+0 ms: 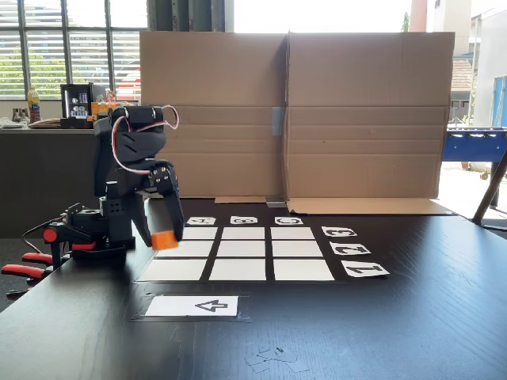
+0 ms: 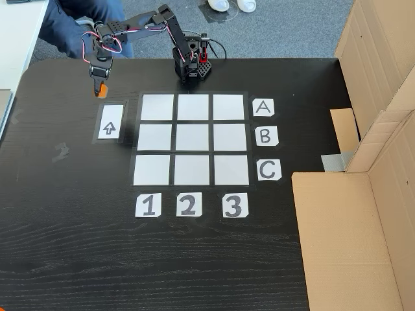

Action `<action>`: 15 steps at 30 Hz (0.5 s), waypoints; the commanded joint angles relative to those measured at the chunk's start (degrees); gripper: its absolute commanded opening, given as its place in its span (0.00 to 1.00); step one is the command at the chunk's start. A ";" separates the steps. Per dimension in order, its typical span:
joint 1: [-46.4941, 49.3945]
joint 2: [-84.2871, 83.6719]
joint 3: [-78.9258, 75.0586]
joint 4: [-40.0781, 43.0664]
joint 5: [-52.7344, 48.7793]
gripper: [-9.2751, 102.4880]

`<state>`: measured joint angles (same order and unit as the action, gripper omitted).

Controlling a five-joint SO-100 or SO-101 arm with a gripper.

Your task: Pick up the round, orange token and place it in the grid on square A1.

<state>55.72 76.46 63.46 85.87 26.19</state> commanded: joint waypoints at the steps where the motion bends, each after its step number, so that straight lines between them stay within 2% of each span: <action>1: 0.00 8.70 1.41 1.14 0.09 0.09; 15: -6.42 29.36 23.64 1.76 -1.05 0.09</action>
<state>51.24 101.87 84.64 87.80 25.49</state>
